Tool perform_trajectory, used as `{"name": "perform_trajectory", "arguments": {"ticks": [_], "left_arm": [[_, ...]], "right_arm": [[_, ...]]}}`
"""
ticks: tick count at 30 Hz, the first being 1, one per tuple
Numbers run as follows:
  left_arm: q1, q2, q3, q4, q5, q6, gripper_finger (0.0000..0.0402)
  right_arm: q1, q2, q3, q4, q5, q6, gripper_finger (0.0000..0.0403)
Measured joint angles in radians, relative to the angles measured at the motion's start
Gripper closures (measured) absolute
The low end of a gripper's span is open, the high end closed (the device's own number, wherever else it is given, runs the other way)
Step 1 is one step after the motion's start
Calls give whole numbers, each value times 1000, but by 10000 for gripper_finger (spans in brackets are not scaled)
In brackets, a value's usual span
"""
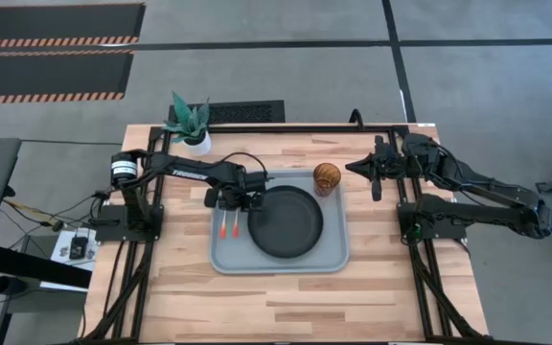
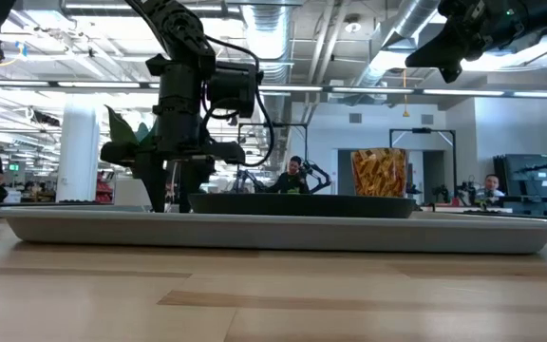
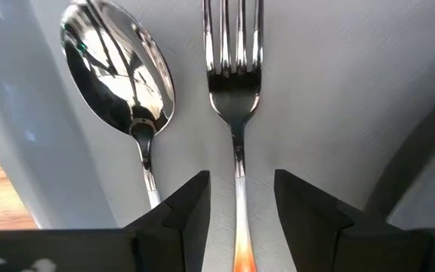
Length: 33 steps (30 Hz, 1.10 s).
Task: Pick and place plate/cup/fork/spoon on tray
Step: Return to Home Position
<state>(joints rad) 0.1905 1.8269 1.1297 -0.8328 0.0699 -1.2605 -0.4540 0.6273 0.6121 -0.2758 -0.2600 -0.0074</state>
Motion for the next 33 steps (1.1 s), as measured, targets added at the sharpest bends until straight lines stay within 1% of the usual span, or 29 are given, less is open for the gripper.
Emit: {"name": "perform_trajectory", "arguments": {"ticks": [7, 13, 16, 20, 22, 24, 29, 31, 33], "left_arm": [[0, -37, 3, -16, -30, 4, 267], [0, -109, 3, -35, -92, 6, 267], [-4, -153, 3, -44, -137, 53, 267], [-24, -222, 3, -40, -223, 158, 270], [-37, -254, 3, -28, -259, 212, 282], [-53, -285, 3, -23, -300, 273, 304], [-113, -362, -24, 35, -428, 410, 383], [-140, -395, -46, 80, -470, 447, 395], [-164, -436, -86, 150, -476, 494, 395]], "right_arm": [[0, 0, 0, -3, 0, 0, 397], [0, 0, 0, -1, 0, 0, 397], [0, 0, 0, -1, 0, 0, 397], [0, 0, 0, -3, 0, 0, 395], [0, 0, 0, -3, 0, 0, 391], [0, 0, 0, -3, 1, 0, 385], [0, 0, 0, -5, 1, 0, 372], [0, 0, 0, -2, 1, 22, 372], [0, 0, 0, -3, 1, 39, 378]]}}
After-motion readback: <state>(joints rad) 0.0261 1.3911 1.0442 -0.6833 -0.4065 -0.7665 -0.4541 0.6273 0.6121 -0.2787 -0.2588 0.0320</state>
